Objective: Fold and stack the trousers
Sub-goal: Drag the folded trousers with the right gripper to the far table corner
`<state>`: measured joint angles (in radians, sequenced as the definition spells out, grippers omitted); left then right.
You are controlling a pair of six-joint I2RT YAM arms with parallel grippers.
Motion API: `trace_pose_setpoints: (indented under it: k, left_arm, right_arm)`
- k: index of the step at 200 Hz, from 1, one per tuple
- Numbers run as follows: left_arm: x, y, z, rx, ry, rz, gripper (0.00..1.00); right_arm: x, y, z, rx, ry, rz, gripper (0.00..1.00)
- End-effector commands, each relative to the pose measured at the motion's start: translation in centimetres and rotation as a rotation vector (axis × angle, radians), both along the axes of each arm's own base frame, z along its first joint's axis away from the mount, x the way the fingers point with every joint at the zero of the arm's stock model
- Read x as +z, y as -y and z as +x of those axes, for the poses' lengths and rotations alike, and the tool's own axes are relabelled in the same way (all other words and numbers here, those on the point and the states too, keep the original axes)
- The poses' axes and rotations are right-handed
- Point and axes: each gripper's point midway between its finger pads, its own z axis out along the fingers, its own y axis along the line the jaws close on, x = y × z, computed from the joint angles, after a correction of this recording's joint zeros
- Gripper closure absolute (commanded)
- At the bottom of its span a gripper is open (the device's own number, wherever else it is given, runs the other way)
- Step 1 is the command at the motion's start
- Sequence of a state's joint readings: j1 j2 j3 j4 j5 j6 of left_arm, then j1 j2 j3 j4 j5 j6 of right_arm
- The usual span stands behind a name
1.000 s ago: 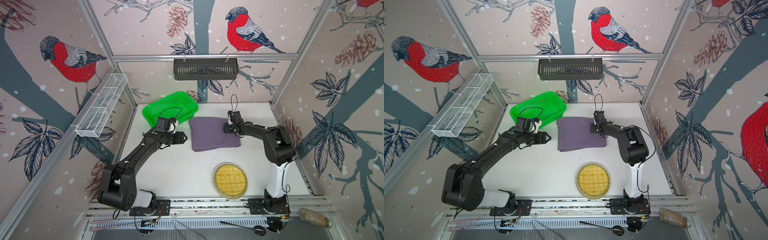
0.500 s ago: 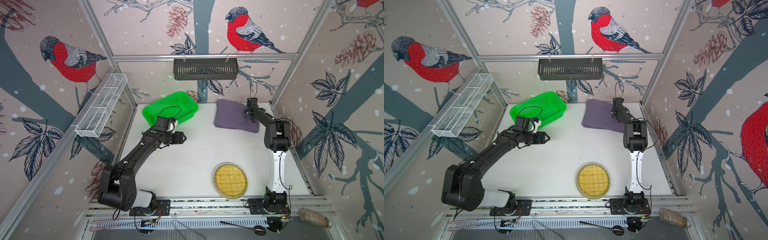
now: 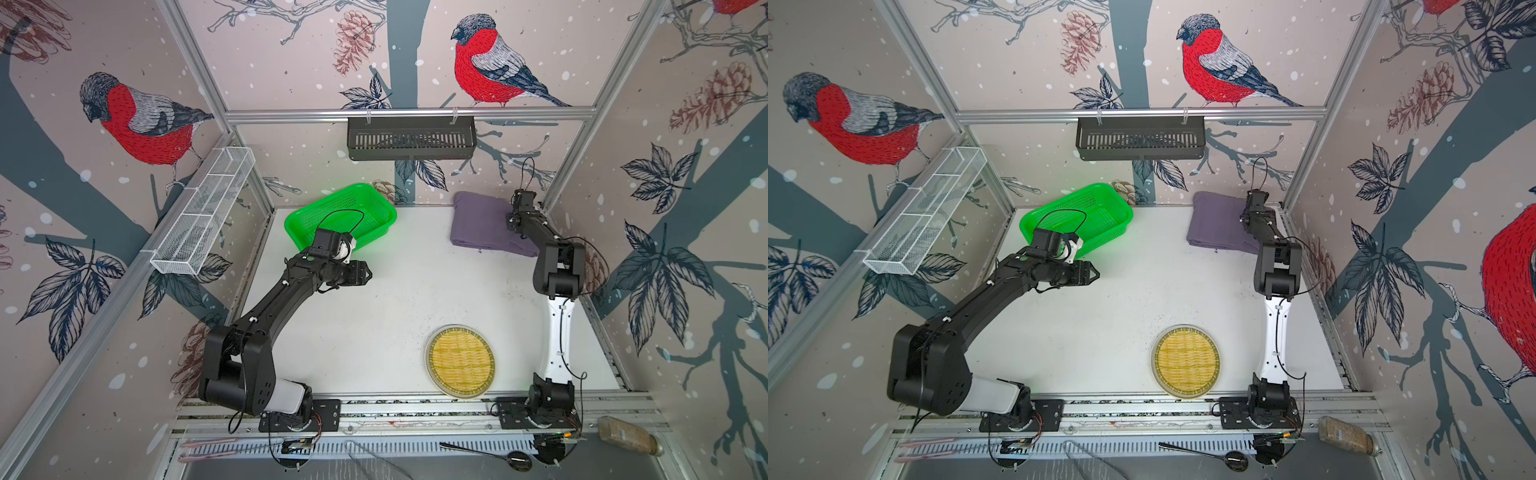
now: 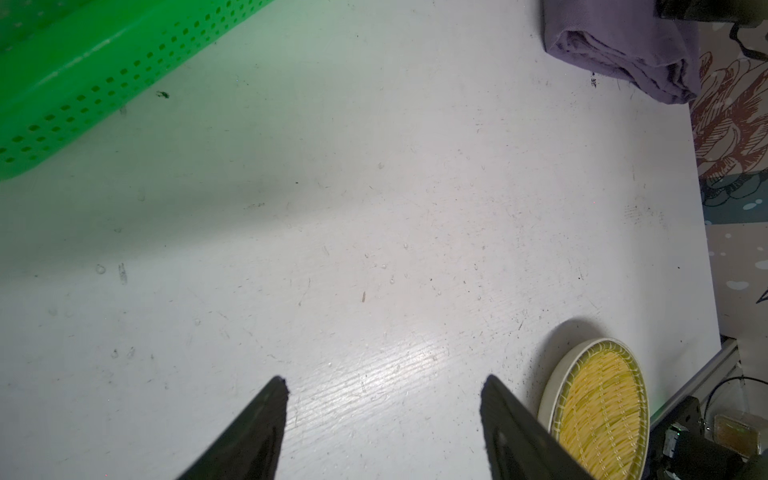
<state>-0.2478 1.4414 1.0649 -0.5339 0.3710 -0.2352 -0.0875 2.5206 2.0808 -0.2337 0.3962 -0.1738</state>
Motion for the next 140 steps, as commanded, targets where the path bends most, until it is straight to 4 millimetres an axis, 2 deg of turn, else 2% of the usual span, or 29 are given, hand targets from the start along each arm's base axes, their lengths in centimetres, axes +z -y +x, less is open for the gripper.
trace_pose_setpoints:
  k: [1,37,52,66,87,104,124,140]
  left_arm:
    - [-0.1,0.2,-0.1,-0.017,-0.015,-0.002,0.27]
    - [-0.2,0.2,0.0,-0.022,-0.018,0.003,0.27]
    - [-0.2,0.1,0.2,-0.019,-0.013,0.009,0.27]
    - [-0.1,-0.2,0.5,-0.012,0.001,0.024,0.27]
    - [0.7,-0.9,1.2,0.009,0.047,0.065,0.26]
    - [2.0,-1.8,2.2,0.049,0.126,0.106,0.26]
    - [2.9,-3.8,3.7,0.145,0.226,0.178,0.26]
    - [3.5,-5.7,4.7,0.255,0.310,0.223,0.25]
  right_arm:
    - [-0.9,1.6,-1.4,-0.020,-0.092,-0.038,0.20]
    - [3.3,3.8,-0.7,-0.078,-0.015,-0.040,0.18]
    - [5.3,3.9,-0.6,-0.079,0.014,-0.036,0.17]
    - [6.8,3.1,-0.7,-0.059,0.037,-0.009,0.17]
    - [8.5,0.5,-1.2,0.006,0.068,0.068,0.15]
    - [9.8,-2.2,-2.2,0.075,0.117,0.207,0.14]
    - [11.5,-5.9,-4.3,0.158,0.187,0.361,0.13]
    - [11.5,-8.6,-6.4,0.209,0.196,0.423,0.12]
